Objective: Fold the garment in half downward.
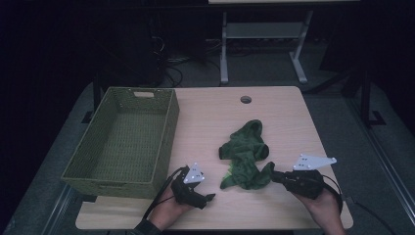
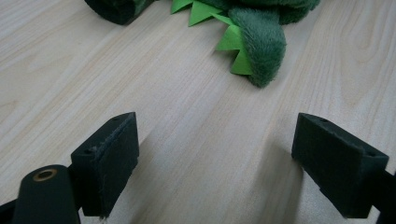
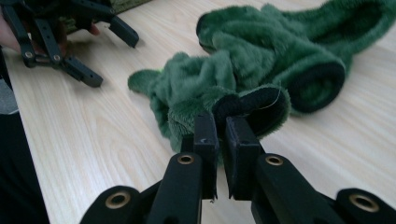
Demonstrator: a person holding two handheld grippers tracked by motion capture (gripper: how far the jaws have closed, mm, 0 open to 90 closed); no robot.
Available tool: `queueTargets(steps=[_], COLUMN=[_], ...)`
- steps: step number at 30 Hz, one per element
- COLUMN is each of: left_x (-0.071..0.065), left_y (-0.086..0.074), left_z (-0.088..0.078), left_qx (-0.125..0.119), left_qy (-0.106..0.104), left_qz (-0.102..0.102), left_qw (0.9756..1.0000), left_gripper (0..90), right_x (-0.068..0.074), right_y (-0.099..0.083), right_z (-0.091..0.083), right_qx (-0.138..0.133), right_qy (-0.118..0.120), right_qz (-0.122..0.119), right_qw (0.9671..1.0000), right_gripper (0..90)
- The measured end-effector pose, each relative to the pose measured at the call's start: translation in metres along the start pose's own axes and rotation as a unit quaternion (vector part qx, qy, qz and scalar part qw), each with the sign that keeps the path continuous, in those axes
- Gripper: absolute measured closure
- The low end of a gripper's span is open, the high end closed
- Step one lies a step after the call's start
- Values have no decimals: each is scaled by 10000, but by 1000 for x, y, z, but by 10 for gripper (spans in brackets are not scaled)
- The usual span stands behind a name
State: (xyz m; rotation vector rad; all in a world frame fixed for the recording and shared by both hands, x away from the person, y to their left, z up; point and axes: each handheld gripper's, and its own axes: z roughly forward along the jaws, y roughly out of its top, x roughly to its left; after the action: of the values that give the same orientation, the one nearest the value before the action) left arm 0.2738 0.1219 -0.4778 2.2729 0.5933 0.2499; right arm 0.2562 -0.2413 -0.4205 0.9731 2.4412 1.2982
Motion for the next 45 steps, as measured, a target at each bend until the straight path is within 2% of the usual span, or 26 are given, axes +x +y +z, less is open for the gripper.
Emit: queueTargets(steps=[3,7,13,14,17,20,23,25,29,32,34,36,39,43,45], left_x=[0,0,0,0,0,0,0,0,0,0,0,0,0,0,1], left_y=[0,0,0,0,0,0,0,0,0,1,1,1,1,1,1], left_z=[0,0,0,0,0,0,0,0,0,0,0,0,1,0,0], left_qx=[8,-15,-5,-4,-22,-25,-5,-10,-3,3,-3,2,7,7,10], left_qy=[-1,2,8,10,7,6,9,6,8,9,9,9,13,12,11], left_qz=[-3,-19,-2,2,-14,-22,1,-7,5,17,7,11,24,20,20], left_qw=[10000,10000,10000,10000,10000,10000,10000,10000,10000,10000,10000,10000,10000,10000,10000], left_gripper=[143,143,143,143,143,143,143,143,142,142,142,143,143,142,142], right_x=[2,5,7,8,8,8,10,11,9,2,-5,-12,-16,-14,-11], right_y=[8,23,41,42,44,46,49,53,59,58,56,52,47,41,40], right_z=[3,14,49,55,72,83,86,85,74,61,55,54,64,82,86], right_qx=[-103,-182,-12,24,196,218,125,87,-170,-358,-383,-381,-179,144,264], right_qy=[89,231,423,473,482,460,446,431,314,136,-2,-44,-28,85,185], right_qz=[-67,-298,-495,-425,-419,-381,-403,-421,-411,-274,-81,41,211,131,185], right_qw=[9999,9991,9979,9980,9978,9980,9981,9981,9985,9989,9992,9993,9996,9998,9993], right_gripper=[848,849,847,846,830,766,707,702,714,761,773,787,786,805,823])
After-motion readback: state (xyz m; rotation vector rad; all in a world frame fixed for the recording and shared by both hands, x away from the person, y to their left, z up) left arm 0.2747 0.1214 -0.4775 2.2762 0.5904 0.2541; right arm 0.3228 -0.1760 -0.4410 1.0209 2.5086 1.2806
